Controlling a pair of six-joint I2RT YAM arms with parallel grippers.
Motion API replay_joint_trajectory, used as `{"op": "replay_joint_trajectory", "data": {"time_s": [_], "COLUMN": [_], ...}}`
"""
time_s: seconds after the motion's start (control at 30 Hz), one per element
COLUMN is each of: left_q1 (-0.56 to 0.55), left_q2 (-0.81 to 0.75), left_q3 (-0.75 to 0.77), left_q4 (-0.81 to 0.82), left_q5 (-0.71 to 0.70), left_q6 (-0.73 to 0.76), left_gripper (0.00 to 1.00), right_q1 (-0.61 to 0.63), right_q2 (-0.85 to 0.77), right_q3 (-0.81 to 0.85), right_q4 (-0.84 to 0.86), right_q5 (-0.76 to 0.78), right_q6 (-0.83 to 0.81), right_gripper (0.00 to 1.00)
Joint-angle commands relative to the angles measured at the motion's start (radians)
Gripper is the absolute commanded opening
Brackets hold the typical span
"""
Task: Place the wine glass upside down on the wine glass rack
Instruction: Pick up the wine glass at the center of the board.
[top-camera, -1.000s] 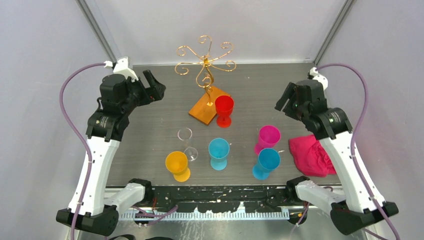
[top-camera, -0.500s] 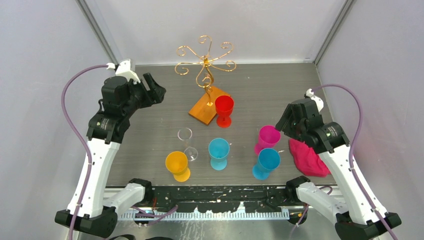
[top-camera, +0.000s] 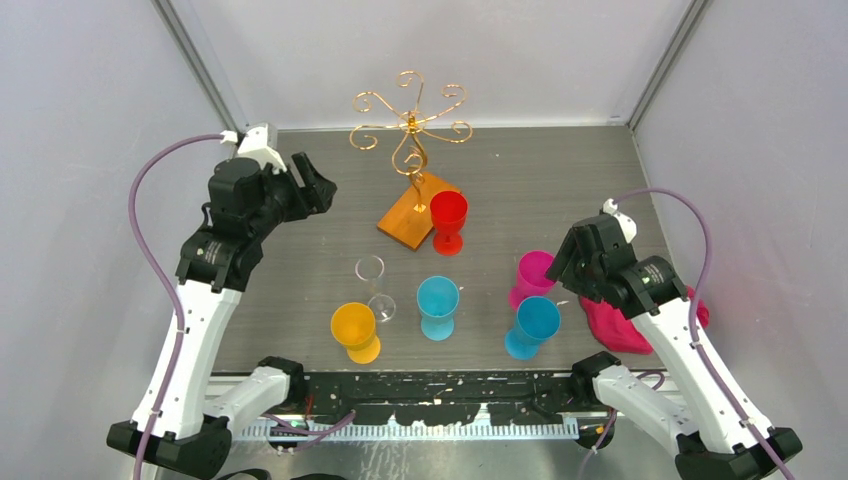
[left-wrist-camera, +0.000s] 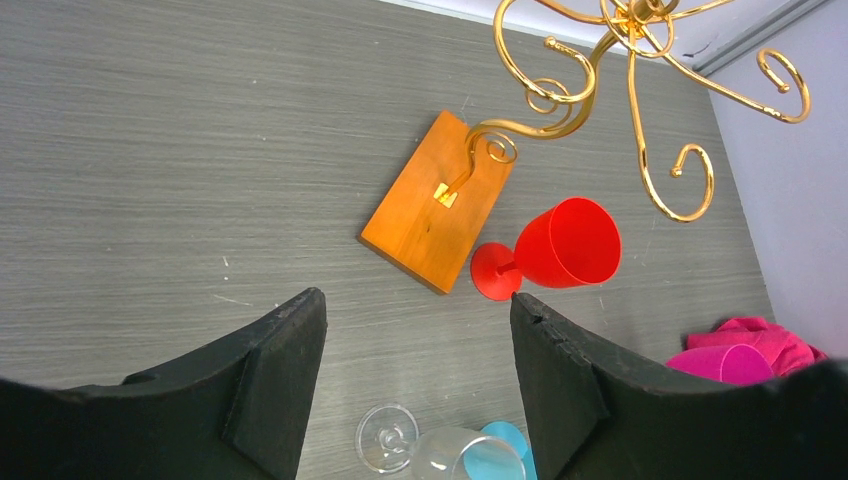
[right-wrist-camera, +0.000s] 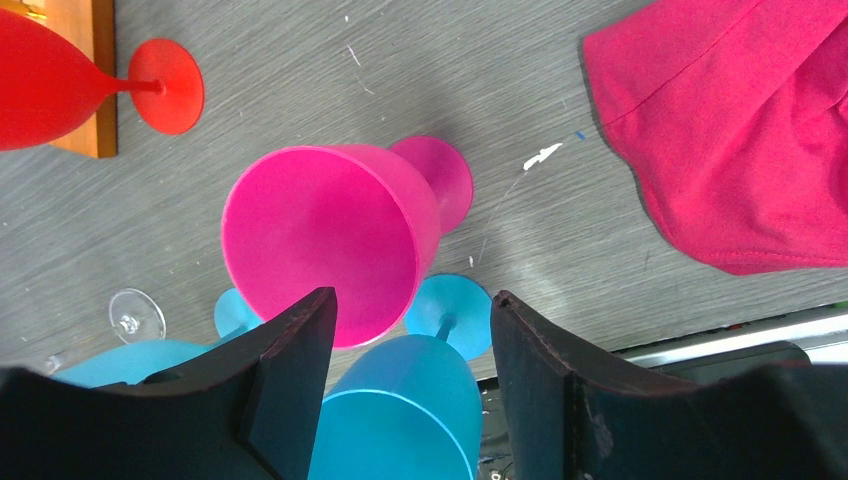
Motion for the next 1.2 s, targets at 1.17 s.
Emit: {"op": "replay_joint_trajectory", "data": {"time_s": [1.17], "left_q1": [-0.016], "left_q2": [-0.037], "left_q3": [-0.058], "left_q4": [0.053], "left_q5": [0.018], "left_q6": [0.007], "left_gripper": [0.67], "right_q1": [0.02], "right_q2": [0.153], "right_q3": [-0.057], "right_q4": [0.136], "right_q5": [0.023], "right_q6": [0.005], "right_gripper": [0.5]}}
